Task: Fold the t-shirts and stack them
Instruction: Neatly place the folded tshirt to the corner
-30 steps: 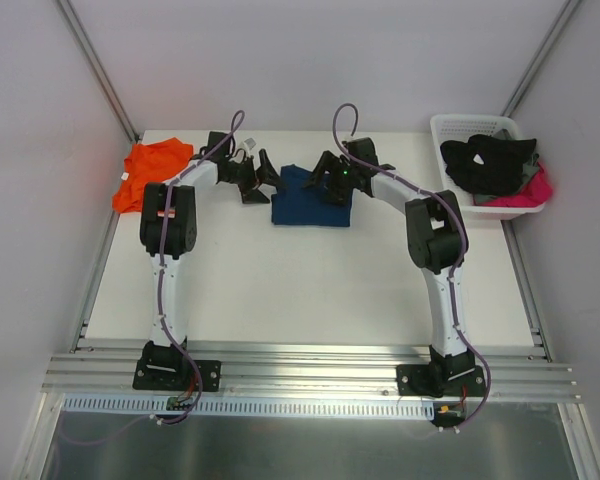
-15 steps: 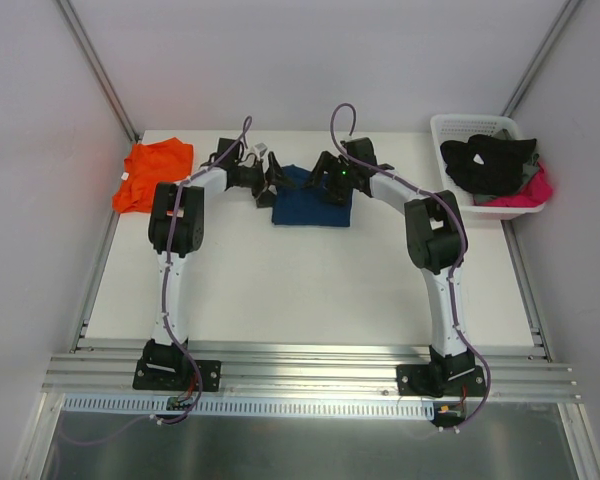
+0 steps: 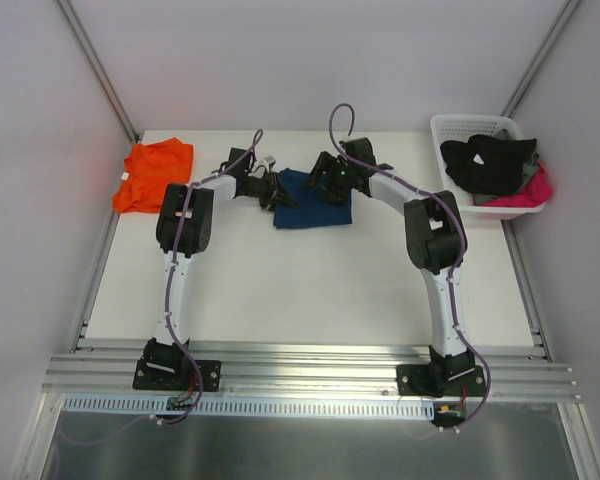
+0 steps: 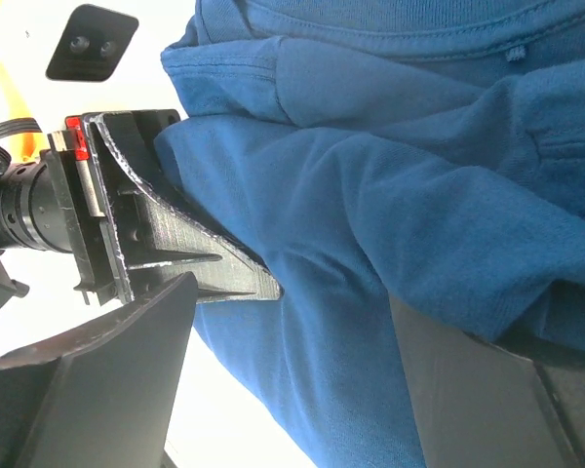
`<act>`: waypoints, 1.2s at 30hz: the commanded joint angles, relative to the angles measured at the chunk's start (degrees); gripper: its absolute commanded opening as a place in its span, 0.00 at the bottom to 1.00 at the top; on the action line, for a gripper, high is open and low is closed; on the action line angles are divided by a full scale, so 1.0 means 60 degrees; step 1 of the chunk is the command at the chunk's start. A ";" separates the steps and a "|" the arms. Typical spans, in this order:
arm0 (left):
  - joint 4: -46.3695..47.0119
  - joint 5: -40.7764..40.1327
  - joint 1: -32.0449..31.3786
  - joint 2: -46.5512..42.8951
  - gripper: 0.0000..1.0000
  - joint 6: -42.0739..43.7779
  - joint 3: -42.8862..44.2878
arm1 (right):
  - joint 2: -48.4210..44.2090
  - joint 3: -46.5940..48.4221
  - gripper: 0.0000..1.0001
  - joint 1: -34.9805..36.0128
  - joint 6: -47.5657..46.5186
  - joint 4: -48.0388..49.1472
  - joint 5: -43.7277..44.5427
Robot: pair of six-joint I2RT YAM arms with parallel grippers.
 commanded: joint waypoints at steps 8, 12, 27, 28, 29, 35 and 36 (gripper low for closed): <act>-0.1629 -0.1498 0.0353 -0.1226 0.00 0.1922 0.0413 | -0.1303 0.0270 0.84 -0.0259 -0.0575 -0.0769 0.0327; -0.2523 -0.2231 0.0807 -0.1959 0.00 0.2961 0.0663 | -0.2006 0.0388 0.85 -0.0699 -0.1072 -0.1193 0.0546; -0.4575 -0.3783 0.2769 -0.3615 0.00 0.5688 0.1071 | -0.3561 -0.0930 0.85 -0.1417 -0.1747 -0.1414 0.1059; -0.4678 -0.3872 0.3032 -0.3615 0.00 0.5820 0.1175 | -0.3547 -0.0959 0.85 -0.1388 -0.1747 -0.1414 0.1059; -0.4983 -0.3916 0.3136 -0.3601 0.00 0.6053 0.1321 | -0.3547 -0.0960 0.85 -0.1388 -0.1747 -0.1429 0.1059; -0.5806 -0.4589 0.3869 -0.3396 0.00 0.6772 0.2595 | -0.3576 -0.0872 0.85 -0.1286 -0.1777 -0.1429 0.1104; -0.6198 -0.4692 0.3898 -0.3222 0.00 0.6846 0.3162 | -0.3605 -0.0886 0.85 -0.1286 -0.1777 -0.1414 0.1103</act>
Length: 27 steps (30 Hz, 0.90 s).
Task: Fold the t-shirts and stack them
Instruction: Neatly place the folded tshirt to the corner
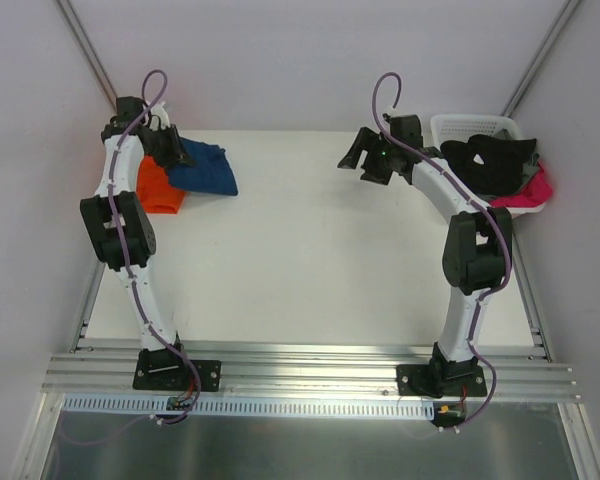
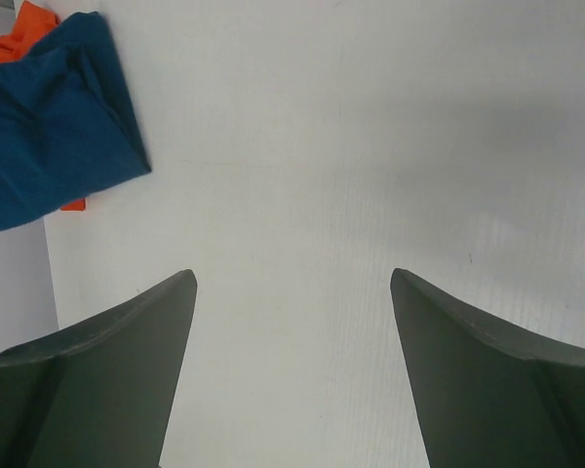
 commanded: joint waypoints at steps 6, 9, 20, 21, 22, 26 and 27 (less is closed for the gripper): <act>-0.1049 -0.1214 0.0468 0.0125 0.00 0.1623 0.2864 | -0.0495 -0.0020 0.86 0.0077 -0.0123 0.0167 0.0124; -0.1137 -0.1361 0.0687 0.0374 0.00 0.1814 0.3290 | -0.0495 -0.0034 0.86 0.0077 -0.0079 0.0167 0.0094; -0.1386 -0.1785 0.1186 0.0741 0.00 0.2121 0.2853 | -0.0510 -0.0313 0.85 0.0165 -0.0035 0.0240 0.0065; -0.1386 -0.1815 0.1186 0.0799 0.00 0.2122 0.2867 | -0.0510 -0.0327 0.85 0.0150 -0.0020 0.0240 0.0079; -0.1386 -0.2062 0.1215 0.0815 0.00 0.2151 0.2867 | -0.0510 -0.0342 0.86 0.0179 -0.0020 0.0269 0.0080; -0.1401 -0.2605 0.1274 0.0961 0.00 0.2253 0.2955 | -0.0495 -0.0357 0.86 0.0252 -0.0020 0.0328 0.0094; -0.1401 -0.2722 0.1260 0.1034 0.00 0.2239 0.2941 | -0.0495 -0.0400 0.86 0.0253 -0.0020 0.0328 0.0109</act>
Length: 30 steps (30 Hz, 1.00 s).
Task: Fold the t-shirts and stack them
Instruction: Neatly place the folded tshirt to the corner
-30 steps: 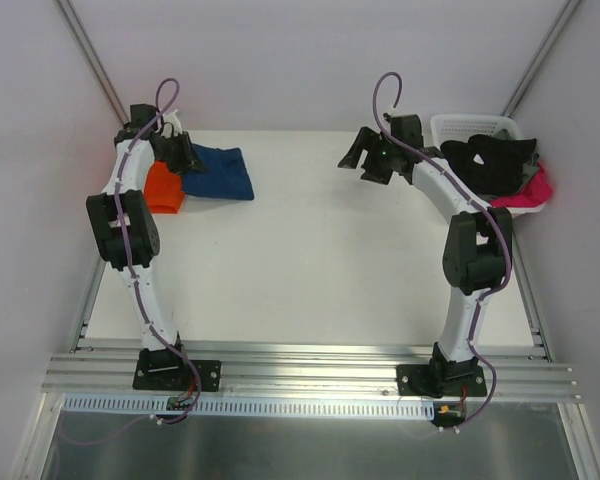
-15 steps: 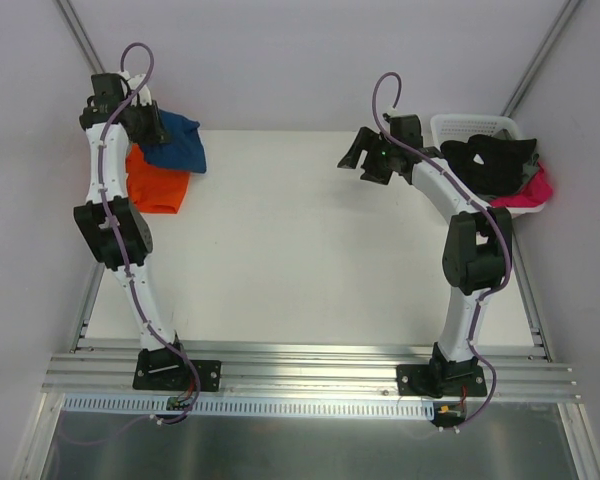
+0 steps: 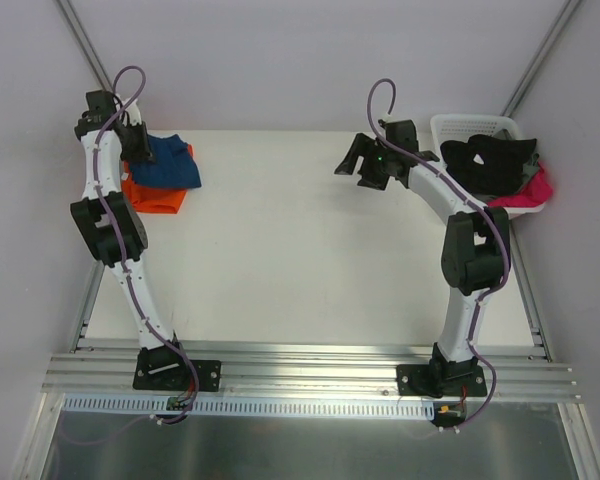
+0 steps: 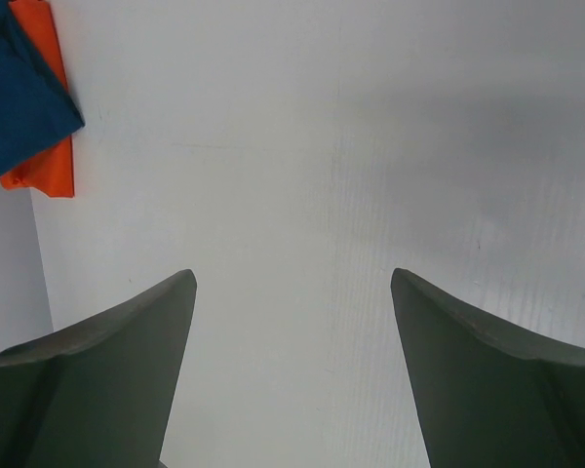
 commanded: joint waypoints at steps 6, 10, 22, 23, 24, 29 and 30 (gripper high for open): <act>0.0133 -0.1627 0.0003 0.0157 0.01 0.0148 0.0216 | -0.0579 -0.0307 0.86 0.0177 -0.0031 0.0354 0.0105; 0.0294 -0.2389 -0.0012 0.0406 0.02 0.0089 0.0376 | -0.0623 -0.0468 0.86 0.0206 -0.0060 0.0354 0.0076; 0.0879 -0.4060 -0.0422 0.1344 0.00 0.0250 0.1094 | -0.0491 -0.0542 0.86 0.0440 -0.0075 0.0398 0.0091; 0.0939 -0.4206 -0.0494 0.1388 0.00 0.0293 0.1211 | -0.0477 -0.0527 0.86 0.0455 -0.0089 0.0427 0.0105; 0.1012 -0.4251 -0.0539 0.1461 0.00 0.0308 0.1284 | -0.0462 -0.0527 0.86 0.0469 -0.0089 0.0427 0.0120; 0.1407 -0.4602 -0.0832 0.1608 0.00 0.0499 0.1651 | -0.0404 -0.0469 0.86 0.0587 -0.0060 0.0442 0.0135; 0.1422 -0.4675 -0.0948 0.1579 0.00 0.0499 0.1695 | -0.0418 -0.0454 0.86 0.0601 -0.0060 0.0457 0.0135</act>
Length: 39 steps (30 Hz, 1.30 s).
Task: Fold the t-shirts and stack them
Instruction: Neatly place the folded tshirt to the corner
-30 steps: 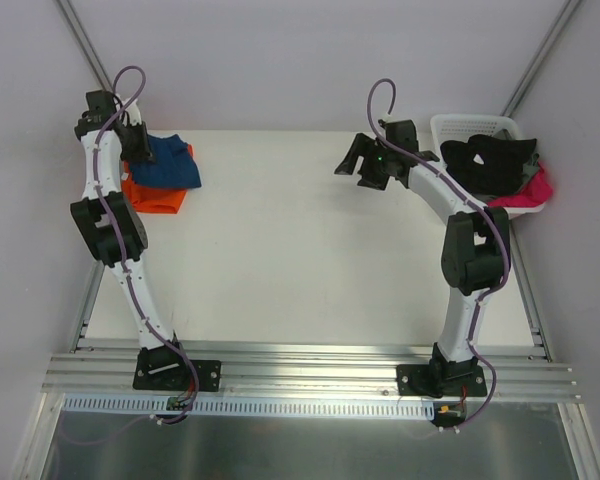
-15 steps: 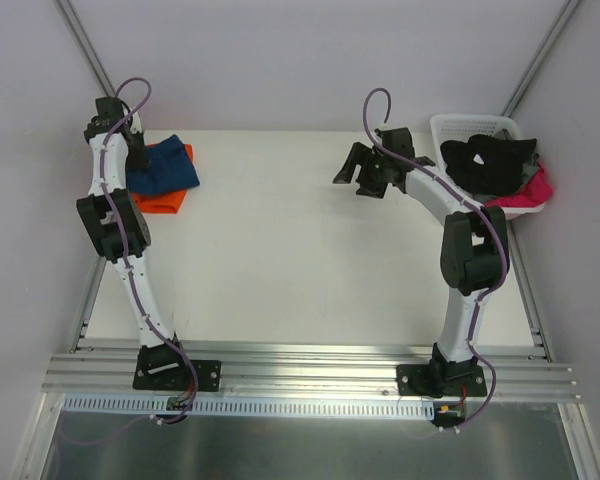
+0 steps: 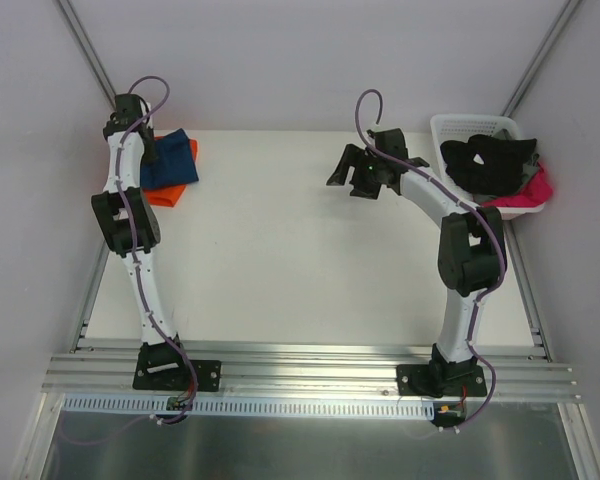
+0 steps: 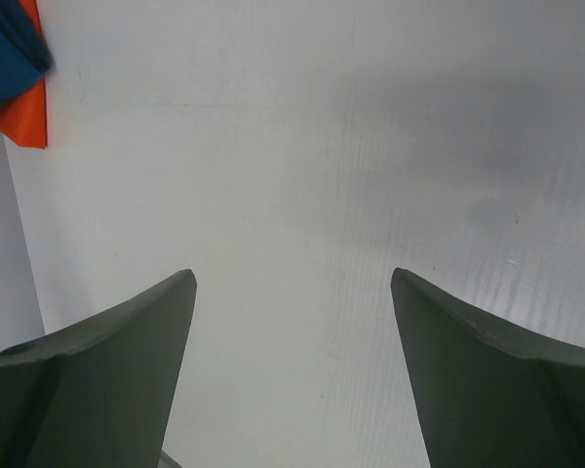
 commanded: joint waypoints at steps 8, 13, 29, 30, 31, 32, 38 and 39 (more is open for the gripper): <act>0.1126 -0.1338 -0.0477 -0.0222 0.00 0.0412 0.0716 | -0.0433 0.0209 0.86 0.0146 -0.0071 0.0322 0.0153; 0.1405 -0.2158 -0.0433 0.0071 0.02 0.0485 0.0628 | -0.0418 0.0166 0.86 0.0161 -0.0086 0.0307 0.0167; 0.1902 -0.3800 -0.0535 0.0160 0.99 0.0237 0.0466 | -0.0682 -0.0069 0.86 0.0161 -0.0261 0.0307 0.0285; 0.1947 -0.4047 -0.0564 0.0101 0.99 0.0222 0.0496 | -0.0696 -0.0069 0.86 0.0175 -0.0276 0.0307 0.0285; 0.2019 -0.4151 -0.0594 0.0028 0.99 0.0222 0.0598 | -0.0696 -0.0054 0.86 0.0175 -0.0320 0.0307 0.0285; 0.2035 -0.4210 -0.0637 -0.0147 0.99 0.0222 0.0642 | -0.0740 -0.0025 0.86 0.0175 -0.0335 0.0307 0.0299; 0.1918 -0.3027 -0.1630 -0.1754 0.99 -0.0158 -0.0190 | -0.0974 0.0472 0.90 0.0175 -0.1533 -0.0116 0.0928; 0.1787 -0.2633 -0.1866 -0.2035 0.99 -0.0434 -0.0381 | -0.1149 0.0807 0.91 0.0204 -0.1957 -0.0466 0.1161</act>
